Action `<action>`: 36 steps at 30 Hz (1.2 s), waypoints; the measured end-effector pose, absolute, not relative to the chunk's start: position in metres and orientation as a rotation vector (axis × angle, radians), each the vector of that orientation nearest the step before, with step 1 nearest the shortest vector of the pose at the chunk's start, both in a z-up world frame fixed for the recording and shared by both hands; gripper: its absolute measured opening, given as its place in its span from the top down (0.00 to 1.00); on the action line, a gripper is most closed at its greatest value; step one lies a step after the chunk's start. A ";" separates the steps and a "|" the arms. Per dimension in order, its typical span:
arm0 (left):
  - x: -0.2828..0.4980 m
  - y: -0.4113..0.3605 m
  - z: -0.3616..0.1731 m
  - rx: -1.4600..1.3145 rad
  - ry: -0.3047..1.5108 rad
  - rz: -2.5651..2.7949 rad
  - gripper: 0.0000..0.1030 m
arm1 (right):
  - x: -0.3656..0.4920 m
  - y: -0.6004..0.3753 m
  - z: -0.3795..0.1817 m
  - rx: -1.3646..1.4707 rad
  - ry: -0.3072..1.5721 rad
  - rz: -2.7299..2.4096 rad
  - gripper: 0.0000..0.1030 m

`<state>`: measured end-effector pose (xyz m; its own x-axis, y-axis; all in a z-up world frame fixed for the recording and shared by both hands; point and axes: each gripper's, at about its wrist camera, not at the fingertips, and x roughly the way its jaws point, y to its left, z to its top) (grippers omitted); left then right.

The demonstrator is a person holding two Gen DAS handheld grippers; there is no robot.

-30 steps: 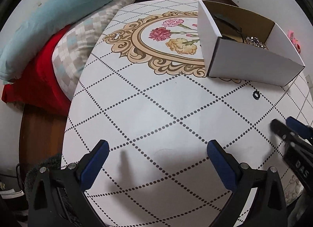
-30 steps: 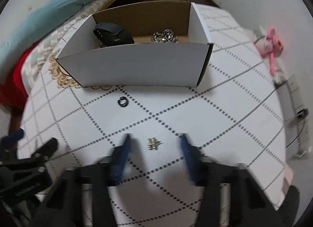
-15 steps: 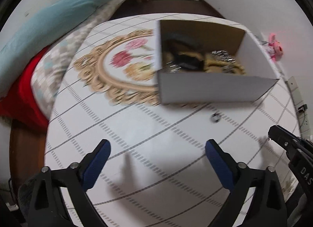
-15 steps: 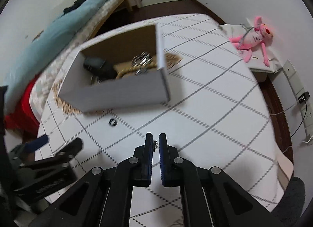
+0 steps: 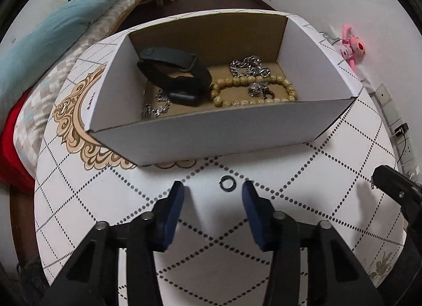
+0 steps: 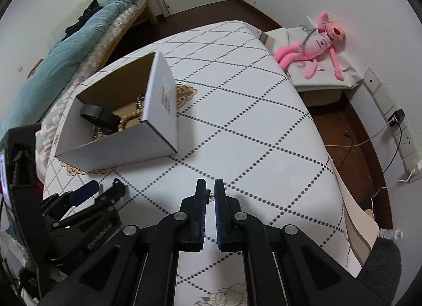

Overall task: Organize jewelry
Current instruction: 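Grasp the second small black ring with the left gripper, then carry the black ring into the box and open the left gripper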

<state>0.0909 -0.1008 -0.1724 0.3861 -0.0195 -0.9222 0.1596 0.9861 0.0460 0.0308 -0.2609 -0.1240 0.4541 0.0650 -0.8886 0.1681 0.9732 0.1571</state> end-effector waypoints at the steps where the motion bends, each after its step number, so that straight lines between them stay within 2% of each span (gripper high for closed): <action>1: 0.092 -0.101 -0.172 0.134 1.167 -0.117 0.65 | 0.030 -0.262 -0.125 0.236 1.102 -0.068 0.94; 4: 0.095 -0.103 -0.172 0.133 1.161 -0.126 0.77 | 0.031 -0.264 -0.127 0.238 1.104 -0.072 0.94; 6: 0.097 -0.104 -0.171 0.130 1.159 -0.139 0.90 | 0.031 -0.265 -0.126 0.237 1.103 -0.074 0.94; 15: 0.092 -0.102 -0.165 0.114 1.139 -0.154 0.90 | 0.029 -0.268 -0.112 0.242 1.079 -0.068 0.94; 21: 0.080 -0.088 -0.118 0.031 1.091 -0.198 0.90 | 0.033 -0.255 -0.085 0.267 1.040 0.003 0.94; 27: 0.112 -0.068 -0.076 -0.047 1.075 -0.216 0.90 | 0.080 -0.230 -0.053 0.266 1.011 0.109 0.94; 36: 0.171 -0.042 -0.089 -0.085 1.188 -0.163 0.89 | 0.171 -0.204 -0.065 0.193 1.145 0.163 0.94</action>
<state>0.1707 -0.0417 -0.0890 0.3635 -0.1713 -0.9157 0.0819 0.9850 -0.1517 0.1710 -0.2039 -0.0645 0.4048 0.2261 -0.8860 -0.0297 0.9717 0.2344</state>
